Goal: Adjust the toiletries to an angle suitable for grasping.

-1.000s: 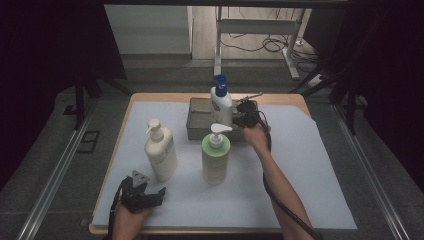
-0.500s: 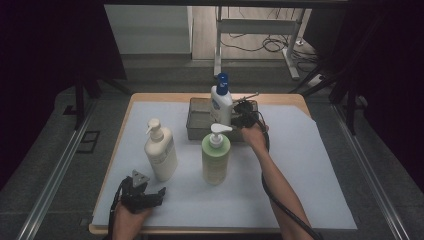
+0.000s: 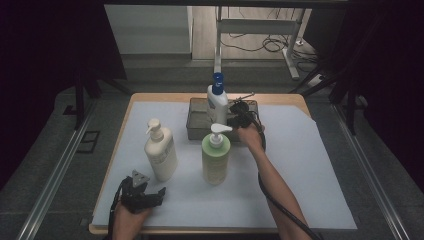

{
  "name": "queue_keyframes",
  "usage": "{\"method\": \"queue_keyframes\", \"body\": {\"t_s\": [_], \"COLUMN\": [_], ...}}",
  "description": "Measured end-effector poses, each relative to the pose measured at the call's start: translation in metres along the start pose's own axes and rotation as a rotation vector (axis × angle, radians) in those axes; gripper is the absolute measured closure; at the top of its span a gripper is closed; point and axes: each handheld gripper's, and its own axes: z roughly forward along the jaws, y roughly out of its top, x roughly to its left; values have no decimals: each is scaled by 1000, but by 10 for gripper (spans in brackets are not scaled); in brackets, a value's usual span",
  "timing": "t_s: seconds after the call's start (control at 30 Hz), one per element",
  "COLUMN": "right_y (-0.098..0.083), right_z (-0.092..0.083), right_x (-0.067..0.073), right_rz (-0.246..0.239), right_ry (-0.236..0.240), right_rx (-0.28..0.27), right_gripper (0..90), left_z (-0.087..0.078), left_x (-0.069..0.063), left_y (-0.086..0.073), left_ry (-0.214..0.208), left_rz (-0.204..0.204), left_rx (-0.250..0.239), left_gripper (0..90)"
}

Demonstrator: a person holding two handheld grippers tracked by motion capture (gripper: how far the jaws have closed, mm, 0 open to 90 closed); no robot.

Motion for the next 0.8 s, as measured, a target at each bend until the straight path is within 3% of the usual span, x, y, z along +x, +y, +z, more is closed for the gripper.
{"method": "queue_keyframes", "body": {"t_s": [0.37, 0.8], "right_y": [3, 15], "right_z": [6, 8], "right_x": [12, 15], "right_rz": [-16, -37], "right_ry": [15, 24], "right_rx": [-7, -18], "right_gripper": [893, 894], "left_z": [0, 0], "left_x": [0, 0], "left_y": [0, 0], "left_ry": [-1, -1], "left_rz": [0, 0], "left_rx": [0, 0], "left_gripper": [118, 118]}}
